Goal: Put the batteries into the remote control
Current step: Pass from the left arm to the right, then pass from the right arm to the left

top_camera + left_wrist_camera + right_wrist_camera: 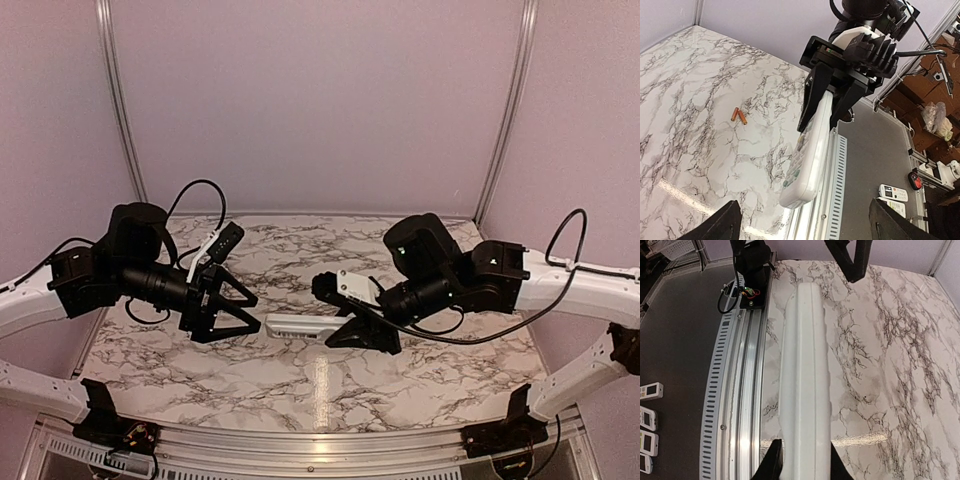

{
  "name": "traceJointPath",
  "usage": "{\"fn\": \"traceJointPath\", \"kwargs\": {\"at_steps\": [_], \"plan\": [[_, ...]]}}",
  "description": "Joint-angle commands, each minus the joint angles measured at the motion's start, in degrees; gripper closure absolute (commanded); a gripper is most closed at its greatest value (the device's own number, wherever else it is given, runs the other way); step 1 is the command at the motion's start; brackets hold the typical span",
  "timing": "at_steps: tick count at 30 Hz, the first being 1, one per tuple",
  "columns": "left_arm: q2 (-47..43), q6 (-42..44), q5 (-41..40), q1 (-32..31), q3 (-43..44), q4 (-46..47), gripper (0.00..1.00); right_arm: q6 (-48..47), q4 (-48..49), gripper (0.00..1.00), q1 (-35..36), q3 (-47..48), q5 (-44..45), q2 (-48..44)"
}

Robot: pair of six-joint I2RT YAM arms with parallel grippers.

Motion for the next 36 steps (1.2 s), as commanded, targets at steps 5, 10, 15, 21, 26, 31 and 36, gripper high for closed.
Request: {"fn": "traceJointPath", "kwargs": {"at_steps": [5, 10, 15, 21, 26, 31, 36], "plan": [[-4.0, 12.7, -9.5, -0.1, -1.6, -5.4, 0.09, 7.9, 4.6, 1.00, -6.6, -1.9, -19.9, -1.1], [-2.0, 14.9, -4.3, -0.3, 0.1, -7.0, 0.09, 8.8, 3.3, 1.00, -6.8, -1.2, -24.8, 0.9], [3.7, 16.3, 0.6, -1.1, 3.4, -9.2, 0.18, 8.5, 2.0, 1.00, -6.9, 0.0, -28.4, 2.8], [7.1, 15.0, 7.0, -2.7, 4.3, -8.1, 0.26, 7.5, -0.2, 1.00, -6.8, 1.5, -28.3, 4.8], [10.2, 13.8, 9.4, -4.5, 5.3, -7.9, 0.31, 6.8, -1.8, 1.00, -6.9, 2.8, -27.4, 6.7], [12.8, 13.1, 9.2, -5.4, 6.8, -7.8, 0.41, 6.7, -2.4, 1.00, -6.8, 3.8, -27.8, 7.8], [14.3, 12.5, 8.7, -5.6, 7.5, -6.9, 0.54, 6.7, -2.8, 1.00, -6.8, 4.4, -28.2, 8.4]]}}
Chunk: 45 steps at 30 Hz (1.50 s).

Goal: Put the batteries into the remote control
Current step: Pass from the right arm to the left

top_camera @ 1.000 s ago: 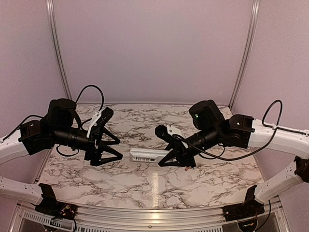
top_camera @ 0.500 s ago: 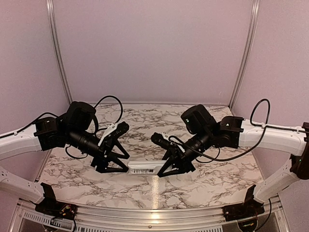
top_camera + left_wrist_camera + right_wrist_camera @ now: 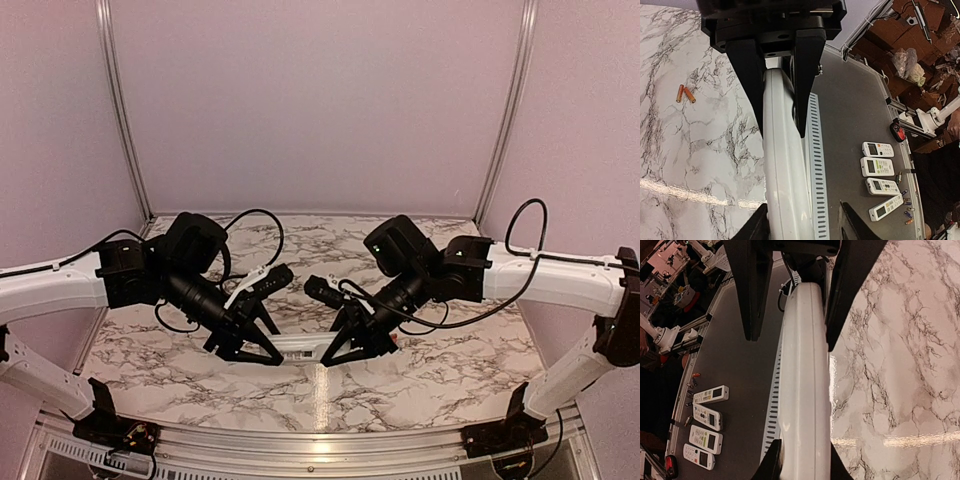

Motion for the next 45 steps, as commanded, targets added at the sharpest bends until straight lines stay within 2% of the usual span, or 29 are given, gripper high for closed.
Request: {"fn": "traceJointPath", "kwargs": {"at_steps": [1, 2, 6, 12, 14, 17, 18, 19, 25, 28, 32, 36, 40, 45], "plan": [[1.1, -0.9, 0.6, -0.3, 1.5, 0.7, 0.55, -0.7, -1.3, 1.00, -0.1, 3.0, -1.6, 0.6], [1.2, -1.2, 0.7, -0.3, 1.3, 1.1, 0.55, -0.7, -1.4, 1.00, -0.2, 3.2, -1.8, 0.8], [1.0, -2.2, 2.1, -0.3, -0.2, 2.8, 0.69, -0.8, -1.6, 1.00, -0.2, 3.7, -1.9, 0.7], [-0.4, -6.8, 3.8, -0.3, -2.9, 7.0, 0.83, -1.3, -1.6, 1.00, -0.3, 4.4, -1.9, 0.5], [-1.2, -7.9, 3.9, -0.3, -3.7, 8.7, 0.89, -1.3, -1.6, 0.87, -0.5, 4.8, -1.1, -0.1], [-3.5, -10.8, 3.5, 0.5, -5.6, 12.9, 0.92, 0.3, -0.2, 0.51, -2.7, 5.0, -1.2, -2.1], [-4.4, -11.9, 3.5, 1.0, -6.3, 15.0, 0.92, 1.4, 1.2, 0.31, -4.0, 4.8, -1.7, -3.2], [-5.3, -13.9, 3.4, 1.6, -7.2, 17.1, 0.92, 2.8, 2.6, 0.23, -5.2, 4.4, -2.3, -4.3], [-9.0, -22.2, 0.3, 4.1, -12.2, 32.0, 0.93, 14.8, 16.6, 0.13, -12.0, 1.3, -4.1, -10.4], [-10.6, -26.7, -2.9, 4.8, -15.2, 41.8, 0.93, 21.1, 26.6, 0.02, -13.6, -1.1, -3.5, -12.8], [-12.9, -31.9, -7.4, 5.0, -18.5, 52.6, 0.94, 27.6, 35.8, 0.01, -14.0, -2.7, 1.4, -13.9], [-14.8, -37.8, -12.6, 4.9, -22.6, 64.4, 0.95, 35.5, 47.8, 0.01, -14.0, -7.0, 1.3, -13.5], [-15.0, -42.9, -16.2, 4.9, -26.7, 76.3, 0.96, 39.3, 53.4, 0.01, -14.0, -8.9, 2.5, -12.4], [-14.3, -46.4, -20.3, 4.8, -30.1, 83.9, 0.96, 44.6, 58.6, 0.01, -13.7, -7.9, 0.8, -9.1]]}}
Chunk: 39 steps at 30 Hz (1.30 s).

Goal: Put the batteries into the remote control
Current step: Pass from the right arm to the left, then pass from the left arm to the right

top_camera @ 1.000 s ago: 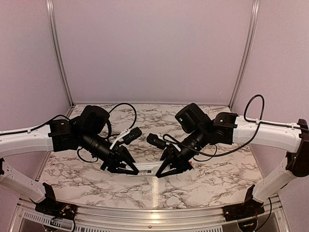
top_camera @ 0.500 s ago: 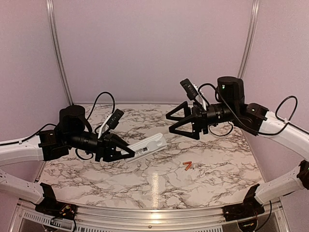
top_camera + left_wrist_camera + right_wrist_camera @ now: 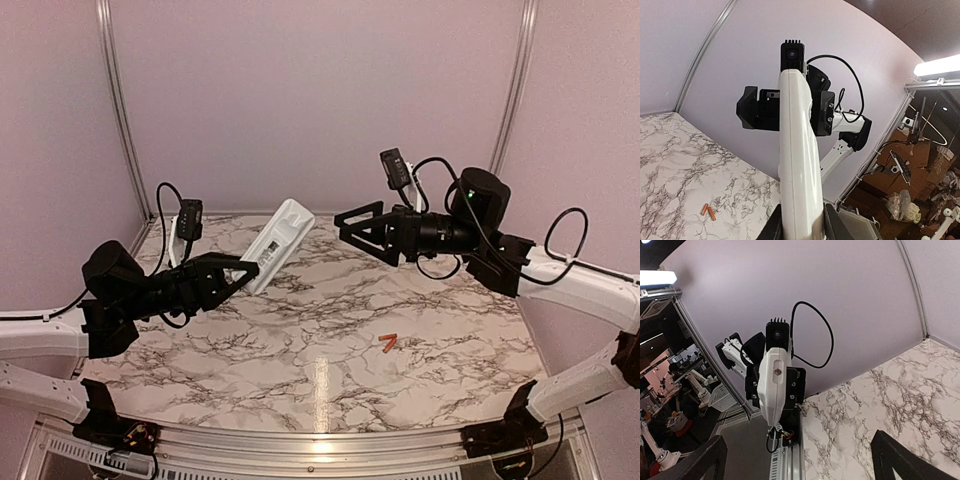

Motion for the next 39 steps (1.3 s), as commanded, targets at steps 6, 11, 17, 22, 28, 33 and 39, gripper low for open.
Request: {"fn": "traceJointPath", "kwargs": {"at_steps": [6, 11, 17, 22, 28, 33, 39], "plan": [[2.0, -6.5, -7.1, -0.4, -3.6, 16.6, 0.97, 9.6, 10.9, 0.01, 1.4, 2.9, -0.4, 6.5], [4.7, -7.6, -8.0, -0.7, -4.0, 18.4, 0.98, 10.2, 12.0, 0.02, 2.4, 4.4, 0.2, 8.8], [7.6, -8.2, -8.3, -1.2, -3.6, 19.7, 0.99, 10.2, 11.1, 0.07, 2.7, 6.5, 1.8, 11.0], [9.5, -8.3, -8.3, -1.7, -3.0, 19.8, 0.99, 12.4, 13.5, 0.13, 2.8, 7.2, 2.0, 13.5], [10.7, -8.5, -8.7, -2.0, -3.0, 20.2, 0.99, 16.2, 18.3, 0.22, 3.0, 7.7, 0.6, 16.2], [11.9, -8.6, -9.1, -2.1, -3.0, 20.6, 1.00, 18.9, 22.1, 0.32, 3.3, 7.7, -0.2, 17.8], [13.5, -9.4, -10.1, -2.0, -2.9, 21.9, 1.00, 21.2, 25.2, 0.50, 3.6, 7.8, -0.5, 19.4]]}}
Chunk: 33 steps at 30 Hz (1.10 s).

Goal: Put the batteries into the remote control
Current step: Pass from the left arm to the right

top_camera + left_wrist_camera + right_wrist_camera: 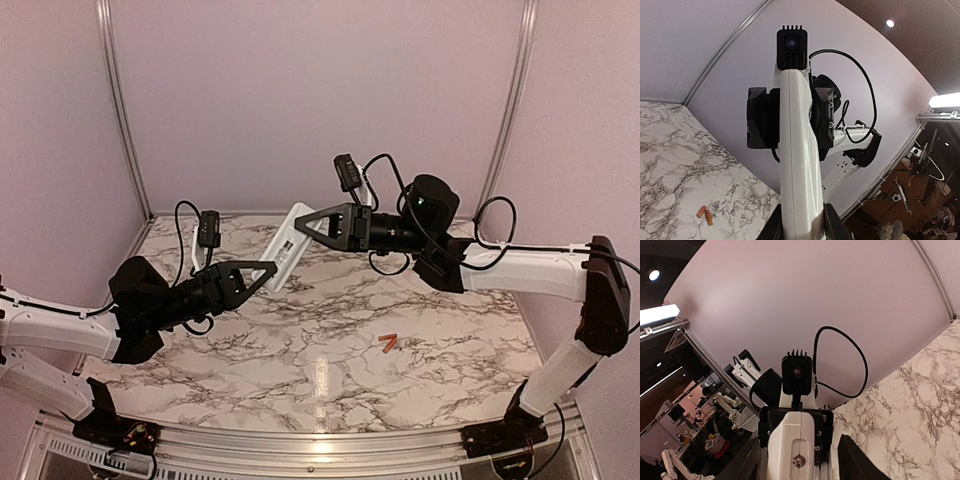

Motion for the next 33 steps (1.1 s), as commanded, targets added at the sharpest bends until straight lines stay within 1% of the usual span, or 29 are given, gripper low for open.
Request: {"fn": "traceJointPath", "kwargs": {"at_steps": [1, 5, 11, 14, 19, 22, 25, 26, 28, 29, 30, 33], "plan": [[1.3, -0.9, -1.3, -0.3, 0.2, 4.1, 1.00, 2.9, 4.6, 0.53, 0.6, 2.3, -0.7, 1.4], [1.7, -0.9, -1.5, -0.3, 0.1, 4.3, 1.00, 4.2, 6.0, 0.59, 0.6, 2.3, -0.9, 2.0], [2.6, -1.3, -1.9, -0.3, -0.1, 5.5, 1.00, 7.6, 10.4, 0.60, 0.7, 1.8, -1.5, 3.7], [3.3, -1.9, -1.7, -0.3, 0.4, 6.6, 1.00, 9.0, 12.3, 0.63, 0.7, 1.7, -1.7, 4.5], [4.5, -2.9, -1.2, -0.2, 0.7, 8.1, 1.00, 9.3, 12.9, 0.67, 0.7, 1.7, -1.3, 4.9], [5.1, -3.2, -0.9, -0.2, 0.7, 8.5, 1.00, 9.2, 12.4, 0.73, 0.7, 1.8, -1.1, 5.0], [5.2, -3.1, -0.6, -0.2, 0.5, 8.2, 1.00, 9.1, 11.9, 0.84, 0.5, 2.2, -1.2, 5.2], [4.9, -2.6, -0.6, -0.3, 0.5, 7.4, 0.96, 8.9, 11.7, 0.90, 0.3, 2.3, -1.3, 5.2], [3.4, -1.0, -0.9, -0.3, 0.8, 3.8, 0.90, 9.1, 11.5, 0.99, -0.1, 2.0, -1.7, 5.1], [2.7, -0.1, -0.8, -0.3, 1.1, 2.0, 0.85, 9.3, 11.4, 1.00, -0.3, 1.7, -1.9, 5.0], [1.9, 0.8, -0.6, -0.3, 1.3, 0.1, 0.76, 9.6, 11.4, 1.00, -0.6, 1.5, -2.2, 4.8], [-1.2, 4.4, -0.8, 0.0, 2.4, -7.6, 0.42, 10.0, 10.9, 1.00, -1.4, 0.3, -3.1, 4.0]]}}
